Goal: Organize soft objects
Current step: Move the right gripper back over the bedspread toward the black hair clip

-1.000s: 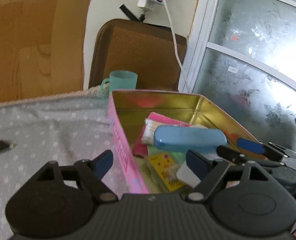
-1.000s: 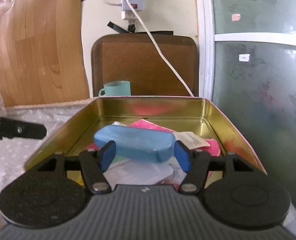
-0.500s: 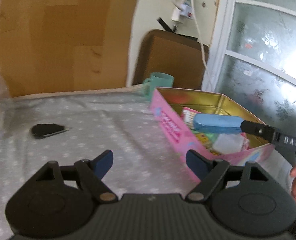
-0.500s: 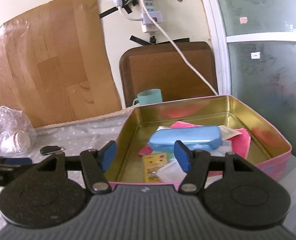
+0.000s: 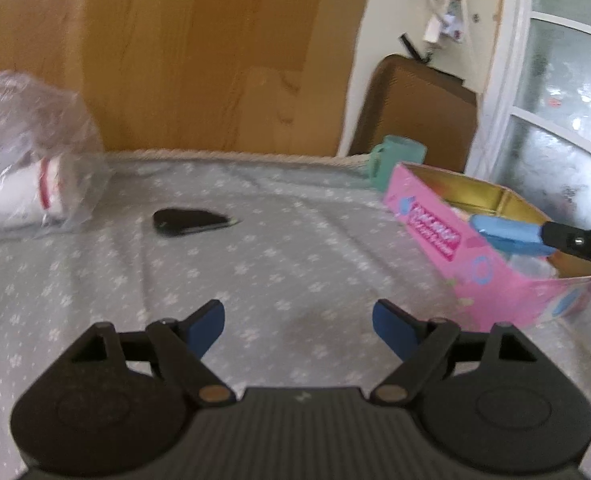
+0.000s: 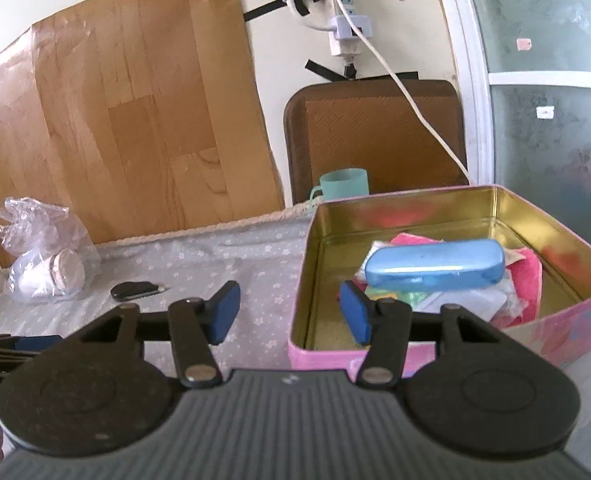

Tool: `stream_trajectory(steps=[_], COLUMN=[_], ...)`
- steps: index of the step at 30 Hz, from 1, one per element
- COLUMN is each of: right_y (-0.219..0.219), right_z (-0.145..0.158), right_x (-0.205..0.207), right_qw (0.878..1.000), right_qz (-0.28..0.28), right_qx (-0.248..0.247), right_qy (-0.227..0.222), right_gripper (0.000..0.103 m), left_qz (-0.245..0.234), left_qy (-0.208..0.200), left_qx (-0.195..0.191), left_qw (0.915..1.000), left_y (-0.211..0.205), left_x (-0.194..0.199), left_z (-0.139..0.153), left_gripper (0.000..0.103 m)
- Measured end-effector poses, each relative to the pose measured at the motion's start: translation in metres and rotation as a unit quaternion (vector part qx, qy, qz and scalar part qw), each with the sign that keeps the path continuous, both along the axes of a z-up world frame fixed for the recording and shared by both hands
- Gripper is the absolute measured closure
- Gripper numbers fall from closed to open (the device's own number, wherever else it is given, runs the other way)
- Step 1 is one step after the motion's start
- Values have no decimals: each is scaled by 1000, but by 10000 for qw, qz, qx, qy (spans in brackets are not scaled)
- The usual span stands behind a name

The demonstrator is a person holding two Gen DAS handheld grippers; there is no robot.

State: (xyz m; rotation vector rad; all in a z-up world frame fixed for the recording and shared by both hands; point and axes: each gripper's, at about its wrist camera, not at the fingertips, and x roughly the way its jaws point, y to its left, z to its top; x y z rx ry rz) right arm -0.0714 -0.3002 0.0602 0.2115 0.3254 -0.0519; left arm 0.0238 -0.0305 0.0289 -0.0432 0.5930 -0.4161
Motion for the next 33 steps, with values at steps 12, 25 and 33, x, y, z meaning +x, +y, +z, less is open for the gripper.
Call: stream_trajectory(steps=[12, 25, 33], right_y=[12, 107, 166], right_z=[-12, -32, -39], right_x=[6, 114, 243], right_qw=[9994, 9791, 9628], right_qz=[340, 1865, 2438], right_qx=[1, 93, 180], right_qy=[73, 808, 1149], right_gripper=[49, 42, 27], left_qz=[580, 2234, 2233], left_qy=[-27, 357, 417], left_qx=[222, -359, -465], left_qw=[9981, 9734, 9728], left_y=[21, 98, 98], left_x=[8, 36, 40], left_z=[-29, -31, -32], left_gripper=[18, 16, 14])
